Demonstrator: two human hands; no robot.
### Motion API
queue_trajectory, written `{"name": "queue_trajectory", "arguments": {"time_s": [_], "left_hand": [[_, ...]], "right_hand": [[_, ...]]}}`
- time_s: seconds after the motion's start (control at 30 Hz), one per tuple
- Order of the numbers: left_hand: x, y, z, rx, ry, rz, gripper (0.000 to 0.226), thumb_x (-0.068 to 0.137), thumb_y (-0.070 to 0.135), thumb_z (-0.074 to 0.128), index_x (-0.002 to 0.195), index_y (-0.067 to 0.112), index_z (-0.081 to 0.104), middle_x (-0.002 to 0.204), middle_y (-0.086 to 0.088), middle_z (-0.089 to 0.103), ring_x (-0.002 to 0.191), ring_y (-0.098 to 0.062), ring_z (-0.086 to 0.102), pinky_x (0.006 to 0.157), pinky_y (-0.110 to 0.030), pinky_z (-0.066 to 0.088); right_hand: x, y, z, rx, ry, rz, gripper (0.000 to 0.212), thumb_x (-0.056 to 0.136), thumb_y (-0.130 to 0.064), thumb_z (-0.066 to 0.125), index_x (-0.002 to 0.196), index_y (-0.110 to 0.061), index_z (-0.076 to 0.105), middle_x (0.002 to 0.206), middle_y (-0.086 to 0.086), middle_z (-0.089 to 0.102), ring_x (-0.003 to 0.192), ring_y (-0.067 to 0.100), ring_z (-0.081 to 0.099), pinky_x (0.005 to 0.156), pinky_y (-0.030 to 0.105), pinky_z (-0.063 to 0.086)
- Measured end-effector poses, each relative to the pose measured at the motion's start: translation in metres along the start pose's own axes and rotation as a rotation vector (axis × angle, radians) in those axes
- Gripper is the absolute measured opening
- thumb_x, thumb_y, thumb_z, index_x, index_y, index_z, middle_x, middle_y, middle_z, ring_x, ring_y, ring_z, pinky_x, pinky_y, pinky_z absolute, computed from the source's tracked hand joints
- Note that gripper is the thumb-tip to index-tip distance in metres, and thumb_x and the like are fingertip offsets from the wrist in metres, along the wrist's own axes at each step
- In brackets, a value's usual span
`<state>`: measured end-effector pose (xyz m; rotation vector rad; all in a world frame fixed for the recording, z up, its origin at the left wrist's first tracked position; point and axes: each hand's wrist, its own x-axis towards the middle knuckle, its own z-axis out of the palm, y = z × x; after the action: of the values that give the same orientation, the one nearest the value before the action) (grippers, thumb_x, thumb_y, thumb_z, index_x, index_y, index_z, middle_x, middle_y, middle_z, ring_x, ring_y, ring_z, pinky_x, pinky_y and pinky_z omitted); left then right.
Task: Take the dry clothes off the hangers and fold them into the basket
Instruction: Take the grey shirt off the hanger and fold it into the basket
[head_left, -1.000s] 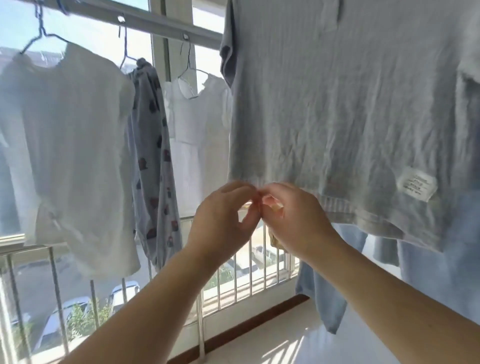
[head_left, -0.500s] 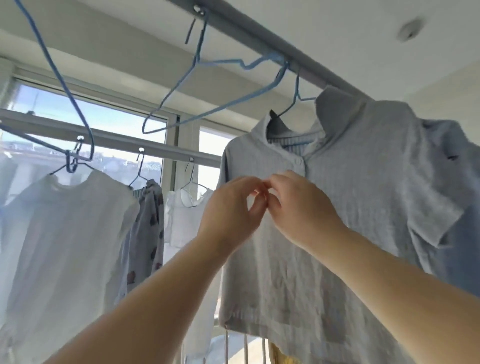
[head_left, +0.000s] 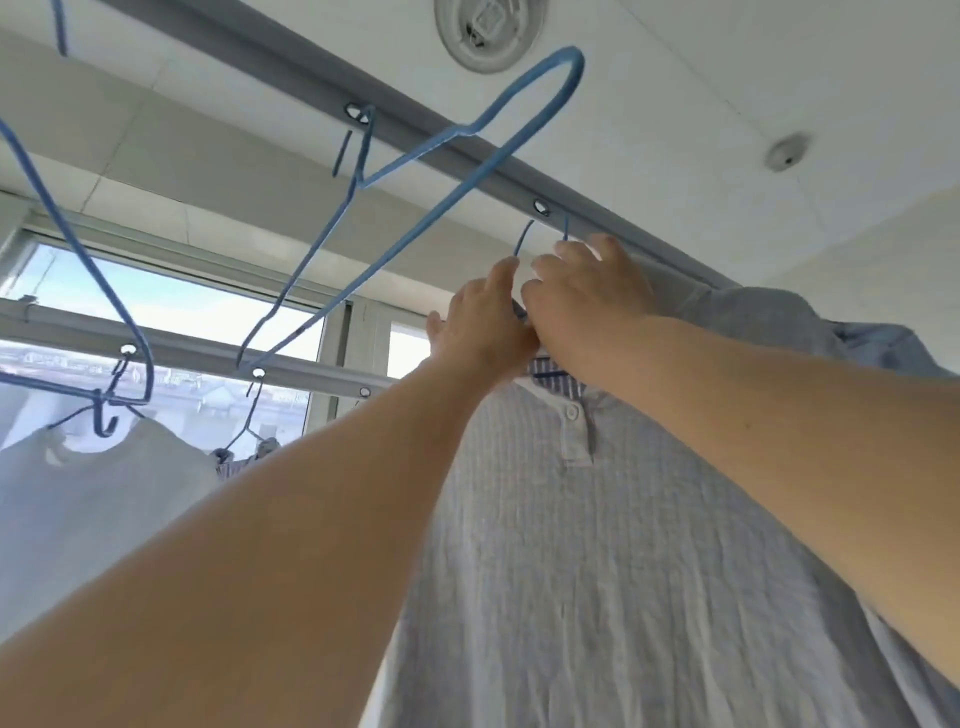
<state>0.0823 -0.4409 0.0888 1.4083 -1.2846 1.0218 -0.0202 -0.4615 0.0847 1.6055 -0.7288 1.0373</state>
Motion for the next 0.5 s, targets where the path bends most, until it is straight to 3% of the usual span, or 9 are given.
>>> {"name": "queue_trajectory", "arguments": {"time_s": [0.13, 0.27, 0.4, 0.5], "left_hand": [[0.016, -0.011, 0.01, 0.034, -0.191, -0.103, 0.077, 0.078, 0.051, 0.054, 0.143, 0.035, 0.016, 0.132, 0.004, 0.055, 0.126, -0.027, 0.045, 0.109, -0.06, 0.012], [0.019, -0.022, 0.018, -0.076, -0.231, -0.125, 0.075, 0.058, 0.051, 0.06, 0.126, 0.026, 0.043, 0.117, 0.0, 0.06, 0.106, -0.026, 0.057, 0.099, -0.056, 0.037], [0.022, -0.034, 0.026, 0.073, -0.147, -0.088, 0.035, 0.085, 0.031, 0.05, 0.116, 0.016, 0.052, 0.113, -0.006, 0.059, 0.102, -0.027, 0.055, 0.092, -0.044, 0.043], [0.018, -0.049, 0.032, 0.072, -0.114, -0.02, 0.027, 0.094, 0.018, 0.036, 0.11, 0.008, 0.055, 0.111, -0.014, 0.06, 0.094, -0.028, 0.051, 0.075, -0.03, 0.035]], "right_hand": [[0.015, 0.003, 0.01, -0.034, -0.176, -0.009, 0.045, 0.096, -0.019, 0.038, 0.14, -0.027, 0.034, 0.149, 0.003, 0.03, 0.144, 0.03, 0.006, 0.111, 0.058, 0.001], [0.021, -0.001, 0.021, -0.052, -0.197, -0.042, 0.045, 0.096, -0.016, 0.033, 0.137, -0.035, 0.036, 0.137, 0.003, 0.044, 0.137, 0.027, 0.022, 0.109, 0.059, 0.005], [0.022, -0.006, 0.035, 0.005, -0.128, 0.003, 0.042, 0.094, -0.013, 0.032, 0.132, -0.027, 0.042, 0.133, 0.007, 0.044, 0.129, 0.026, 0.033, 0.107, 0.052, 0.014], [0.02, -0.006, 0.045, 0.04, -0.09, 0.026, 0.038, 0.094, -0.011, 0.034, 0.13, -0.021, 0.042, 0.133, 0.009, 0.043, 0.128, 0.026, 0.034, 0.102, 0.047, 0.023]]}}
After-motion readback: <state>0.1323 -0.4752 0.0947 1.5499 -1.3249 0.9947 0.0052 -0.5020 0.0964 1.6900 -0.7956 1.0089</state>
